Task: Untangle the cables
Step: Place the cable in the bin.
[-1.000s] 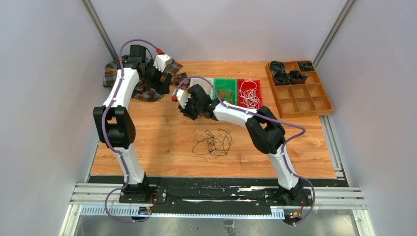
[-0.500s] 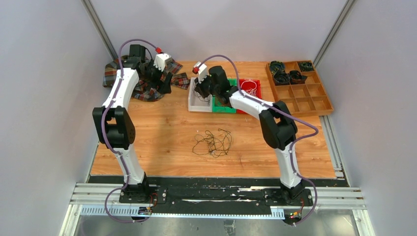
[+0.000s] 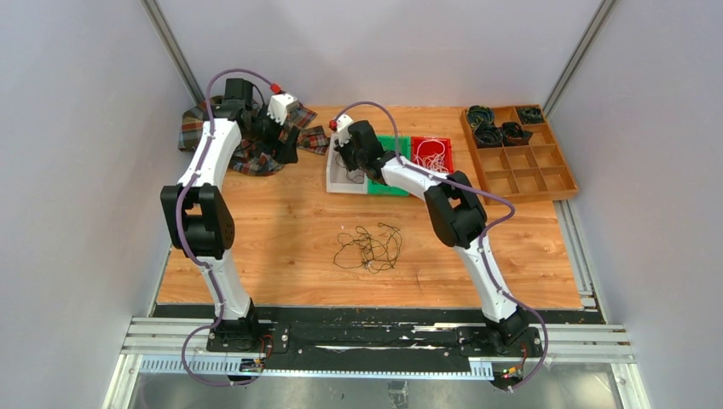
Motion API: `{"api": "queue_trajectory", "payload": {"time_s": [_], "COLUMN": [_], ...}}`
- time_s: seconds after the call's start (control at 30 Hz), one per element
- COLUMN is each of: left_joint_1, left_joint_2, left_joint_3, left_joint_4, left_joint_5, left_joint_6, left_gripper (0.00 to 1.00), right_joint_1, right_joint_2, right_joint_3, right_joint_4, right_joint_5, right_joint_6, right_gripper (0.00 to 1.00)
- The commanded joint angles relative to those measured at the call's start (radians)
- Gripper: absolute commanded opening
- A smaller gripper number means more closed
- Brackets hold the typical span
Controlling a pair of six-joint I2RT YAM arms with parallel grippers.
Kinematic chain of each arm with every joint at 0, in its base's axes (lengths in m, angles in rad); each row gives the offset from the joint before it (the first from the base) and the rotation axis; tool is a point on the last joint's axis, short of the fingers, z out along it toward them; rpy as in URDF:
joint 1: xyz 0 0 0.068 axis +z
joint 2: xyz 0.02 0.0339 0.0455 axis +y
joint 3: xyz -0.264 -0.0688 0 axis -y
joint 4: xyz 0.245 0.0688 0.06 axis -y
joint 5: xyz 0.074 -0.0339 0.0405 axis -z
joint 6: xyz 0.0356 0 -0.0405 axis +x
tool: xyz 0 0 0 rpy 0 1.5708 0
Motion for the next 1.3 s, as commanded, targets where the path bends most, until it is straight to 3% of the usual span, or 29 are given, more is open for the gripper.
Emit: {"api": "queue_trajectory", "payload": {"time_s": [0.0, 0.1, 0.27, 0.33, 0.7, 0.8, 0.97, 1.17, 1.27], "left_joint_1": [-0.003, -0.003, -0.003, -0.003, -0.003, -0.003, -0.003, -0.016, -0.082], "left_joint_2": [-0.043, -0.049, -0.066, -0.082, -0.161, -0.176, -0.193, -0.227, -0.261], "left_joint_3": [-0.016, -0.021, -0.035, -0.047, -0.102, -0.118, -0.145, -0.213, -0.279], "left_joint_4": [0.014, 0.014, 0.013, 0.014, 0.012, 0.01, -0.003, -0.055, -0.121], "left_joint_5": [0.028, 0.028, 0.006, -0.002, -0.024, -0.029, 0.002, 0.057, 0.067], "left_joint_6": [0.017, 0.02, 0.021, 0.027, 0.056, 0.065, 0.07, 0.138, 0.212], "left_gripper": [0.98, 0.98, 0.98, 0.98, 0.98, 0.98, 0.98, 0.98, 0.98], "right_joint_1": [0.025, 0.028, 0.038, 0.042, 0.043, 0.043, 0.052, 0.089, 0.104], "right_joint_2": [0.032, 0.018, -0.035, -0.06, -0.212, -0.26, -0.411, -0.677, -0.797], "right_joint_3": [0.057, 0.048, 0.041, 0.032, -0.024, -0.054, -0.226, -0.574, -0.757], "right_joint_4": [-0.048, -0.049, -0.068, -0.075, -0.093, -0.102, -0.063, -0.039, -0.006], "right_joint_5": [0.111, 0.124, 0.138, 0.142, 0.087, 0.098, 0.095, 0.093, 0.086], "right_joint_6": [-0.024, -0.025, -0.038, -0.041, -0.01, -0.01, -0.007, 0.044, 0.111], "right_gripper": [0.01, 0.02, 0.31, 0.38, 0.4, 0.45, 0.58, 0.59, 0.59]}}
